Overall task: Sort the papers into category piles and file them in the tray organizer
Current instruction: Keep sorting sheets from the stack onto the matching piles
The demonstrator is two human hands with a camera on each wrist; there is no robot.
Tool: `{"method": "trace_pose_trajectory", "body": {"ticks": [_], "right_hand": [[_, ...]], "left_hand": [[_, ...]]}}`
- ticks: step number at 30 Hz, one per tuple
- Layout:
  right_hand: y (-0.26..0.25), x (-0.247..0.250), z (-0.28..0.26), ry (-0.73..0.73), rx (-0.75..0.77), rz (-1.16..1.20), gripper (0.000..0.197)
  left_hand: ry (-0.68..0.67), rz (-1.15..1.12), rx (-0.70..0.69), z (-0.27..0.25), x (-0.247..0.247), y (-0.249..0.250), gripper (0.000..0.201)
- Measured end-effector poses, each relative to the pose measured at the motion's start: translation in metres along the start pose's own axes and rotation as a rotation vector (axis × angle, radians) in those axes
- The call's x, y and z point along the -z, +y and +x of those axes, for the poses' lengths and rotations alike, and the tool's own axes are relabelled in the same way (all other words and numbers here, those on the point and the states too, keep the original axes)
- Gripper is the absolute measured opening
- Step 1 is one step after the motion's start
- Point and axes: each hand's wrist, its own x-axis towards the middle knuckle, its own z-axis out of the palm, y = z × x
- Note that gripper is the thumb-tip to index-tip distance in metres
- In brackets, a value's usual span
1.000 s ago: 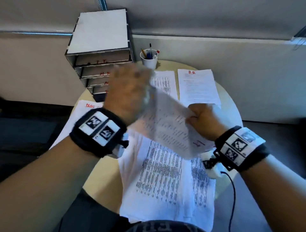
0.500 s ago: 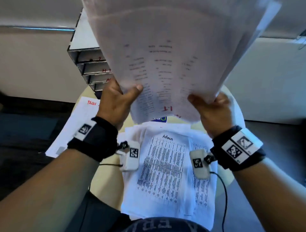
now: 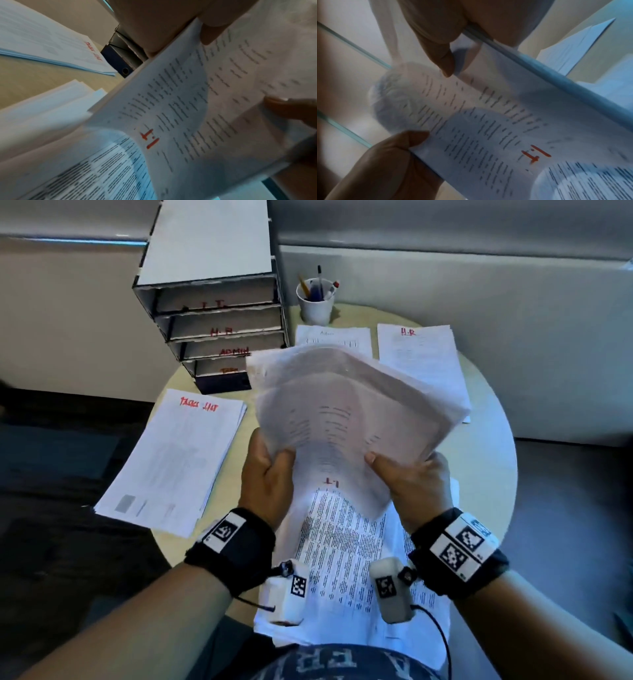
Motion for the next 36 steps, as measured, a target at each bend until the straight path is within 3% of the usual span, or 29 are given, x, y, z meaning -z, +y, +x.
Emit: {"method": "trace_pose_trajectory", "body": {"ticks": [3, 7, 11, 15, 21, 27, 29, 31, 33, 34, 36], "right_hand": [[0.004, 0.006, 0.002, 0.017, 0.048, -0.004, 0.025], [0.019, 0.01, 0.001, 0.0, 0.034, -0.143, 0.024], [0.007, 0.001, 0.004, 0.08, -0.025, -0.098, 0.016], [-0.001, 0.008, 0.004, 0.101, 0.002, -0.023, 0.013], [0.016, 0.004, -0.001, 0.005, -0.128, -0.118, 0.021], [0.019, 0.012, 0.004, 0.081, -0.164, -0.279, 0.033], [-0.001, 0.028, -0.001, 0.218, 0.013, -0.371, 0.057], [-0.033, 0.047, -0.008, 0.305, 0.464, -0.532, 0.073], [-0.071, 0.057, -0.017, 0.173, 0.835, -0.794, 0.061], [-0.084, 0.059, -0.019, 0.068, 0.912, -0.954, 0.052], [-0.099, 0.058, -0.021, -0.135, 0.839, -1.278, 0.032]], "left_hand": [[0.057, -0.012, -0.013, -0.004, 0.009, -0.003, 0.043], [0.041, 0.001, 0.029, -0.004, 0.011, -0.019, 0.042], [0.047, 0.028, -0.017, -0.001, 0.006, -0.004, 0.026], [0.064, 0.019, -0.078, -0.002, 0.011, 0.006, 0.023], [-0.097, 0.121, 0.048, 0.0, 0.008, -0.023, 0.033], [-0.159, 0.328, -0.09, 0.018, 0.005, -0.031, 0.021], [-0.169, 0.444, -0.236, 0.028, 0.008, -0.016, 0.019], [-0.213, 0.621, -0.459, 0.034, 0.007, 0.008, 0.016], [-0.341, 0.823, -0.707, 0.033, -0.01, 0.037, 0.012], [-0.42, 0.915, -0.813, 0.03, -0.024, 0.05, 0.011], [-0.542, 1.038, -0.945, 0.018, -0.052, 0.068, 0.01]]}}
